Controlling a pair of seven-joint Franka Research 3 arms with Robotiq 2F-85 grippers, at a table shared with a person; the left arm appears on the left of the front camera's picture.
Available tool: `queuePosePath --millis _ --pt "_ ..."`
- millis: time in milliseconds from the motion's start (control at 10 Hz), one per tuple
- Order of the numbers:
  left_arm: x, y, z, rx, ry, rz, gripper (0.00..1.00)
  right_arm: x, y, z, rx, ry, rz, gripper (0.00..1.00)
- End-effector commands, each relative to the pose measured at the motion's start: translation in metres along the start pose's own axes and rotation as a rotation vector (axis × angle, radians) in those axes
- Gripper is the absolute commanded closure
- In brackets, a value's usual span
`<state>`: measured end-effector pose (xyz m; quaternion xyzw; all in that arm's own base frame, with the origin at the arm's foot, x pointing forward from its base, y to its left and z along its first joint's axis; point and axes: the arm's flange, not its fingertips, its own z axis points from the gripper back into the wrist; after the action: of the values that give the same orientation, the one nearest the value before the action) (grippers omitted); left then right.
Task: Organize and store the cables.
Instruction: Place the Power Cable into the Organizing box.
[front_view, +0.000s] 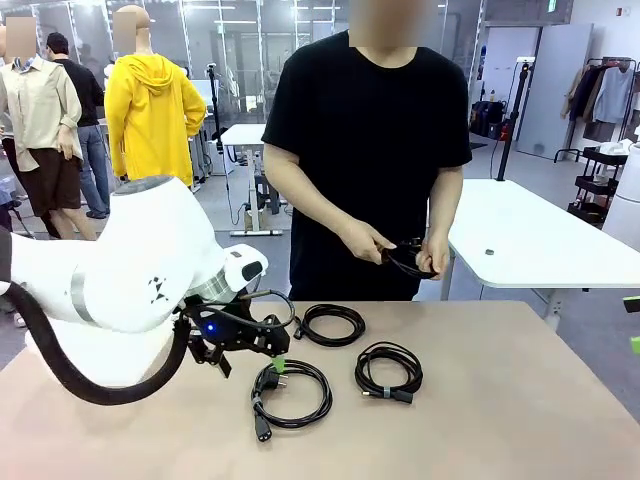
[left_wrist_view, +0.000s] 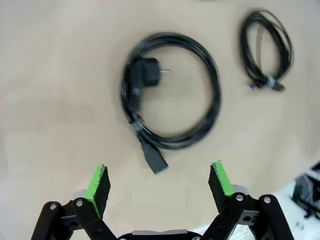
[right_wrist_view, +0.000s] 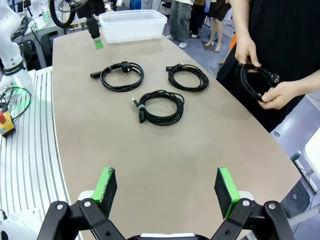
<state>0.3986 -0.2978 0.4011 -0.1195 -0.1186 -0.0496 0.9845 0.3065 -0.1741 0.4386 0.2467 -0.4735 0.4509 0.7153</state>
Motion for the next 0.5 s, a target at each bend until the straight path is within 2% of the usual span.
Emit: queuePosePath --millis 0,300,400 --pt "0.006 -0.013 -0.019 0.097 -0.011 0.108 0.0 -0.001 -0.002 0.0 -0.006 -0.014 0.02 0.0" --pt "0.019 -0.005 -0.053 0.164 -0.008 0.282 0.0 -0.001 -0.002 0.0 -0.006 -0.014 0.02 0.0" --pt "0.021 -0.006 -0.062 0.174 0.008 0.302 0.0 -0.001 -0.002 0.0 -0.006 -0.014 0.02 0.0"
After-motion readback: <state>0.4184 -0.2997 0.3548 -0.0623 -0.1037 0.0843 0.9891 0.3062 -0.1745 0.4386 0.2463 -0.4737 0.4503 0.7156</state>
